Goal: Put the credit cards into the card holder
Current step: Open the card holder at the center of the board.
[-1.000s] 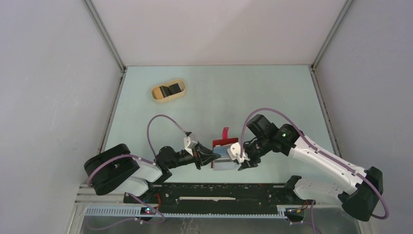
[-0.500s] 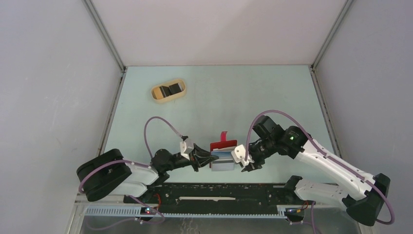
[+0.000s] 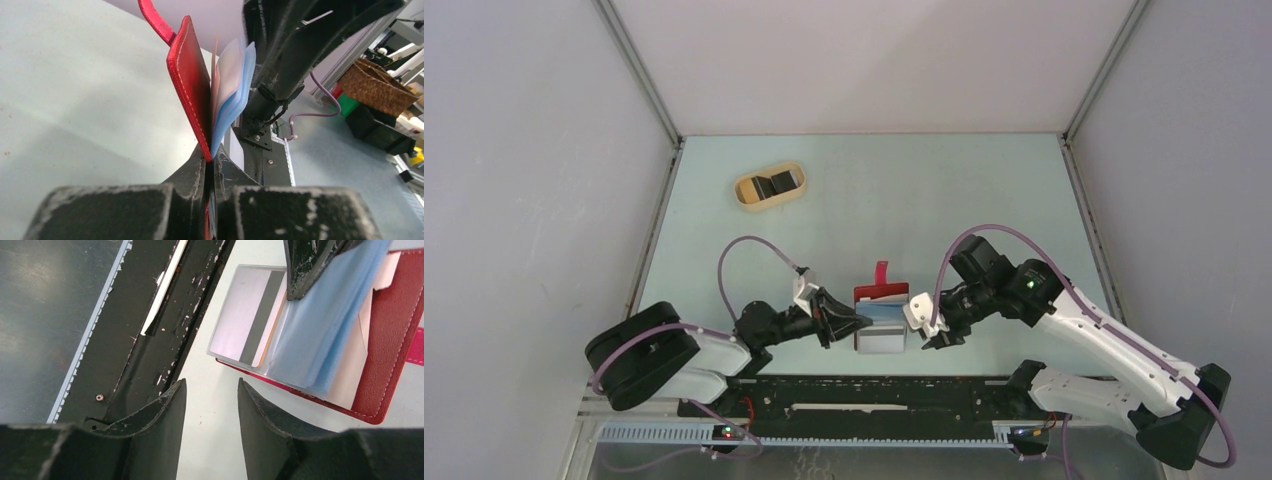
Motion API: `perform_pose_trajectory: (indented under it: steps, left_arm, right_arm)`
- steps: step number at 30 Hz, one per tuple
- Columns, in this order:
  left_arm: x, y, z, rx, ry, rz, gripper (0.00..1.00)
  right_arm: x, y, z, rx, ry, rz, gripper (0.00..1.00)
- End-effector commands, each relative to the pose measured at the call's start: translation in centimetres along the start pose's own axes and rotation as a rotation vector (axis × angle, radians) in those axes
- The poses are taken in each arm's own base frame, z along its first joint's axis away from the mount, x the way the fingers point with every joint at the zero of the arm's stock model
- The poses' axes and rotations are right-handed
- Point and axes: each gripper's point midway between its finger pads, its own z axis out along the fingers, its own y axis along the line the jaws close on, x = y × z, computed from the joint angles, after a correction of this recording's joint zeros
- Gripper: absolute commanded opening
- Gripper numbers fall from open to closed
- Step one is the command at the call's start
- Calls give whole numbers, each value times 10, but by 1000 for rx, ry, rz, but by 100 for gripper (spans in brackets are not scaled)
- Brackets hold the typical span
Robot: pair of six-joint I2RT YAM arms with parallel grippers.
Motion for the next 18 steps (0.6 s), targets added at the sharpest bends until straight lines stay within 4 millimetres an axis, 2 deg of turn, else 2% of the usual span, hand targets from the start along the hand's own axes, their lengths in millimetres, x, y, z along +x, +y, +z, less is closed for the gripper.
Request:
perform_pose_trajectory:
  steps: [1,5,9,14,18]
  left_arm:
    - [-26,-1,15,44,-54,-133,0]
    - [-18,5,20,44,-15,-198,0]
    - [-14,13,20,13,-16,-177,0]
    - [-12,33,12,-96,-47,-109,0]
    - [-3,56,15,-200,-49,-180,0]
  right_arm:
    - [-13,-7,-10,43,-28,-17,51]
    - [-12,-9,-11,52,-26,-9,51]
    - [-11,-11,-11,56,-23,-4,52]
    - [-8,-14,-10,69,-11,4,52]
    - [-5,-20,-10,95,1,20,52]
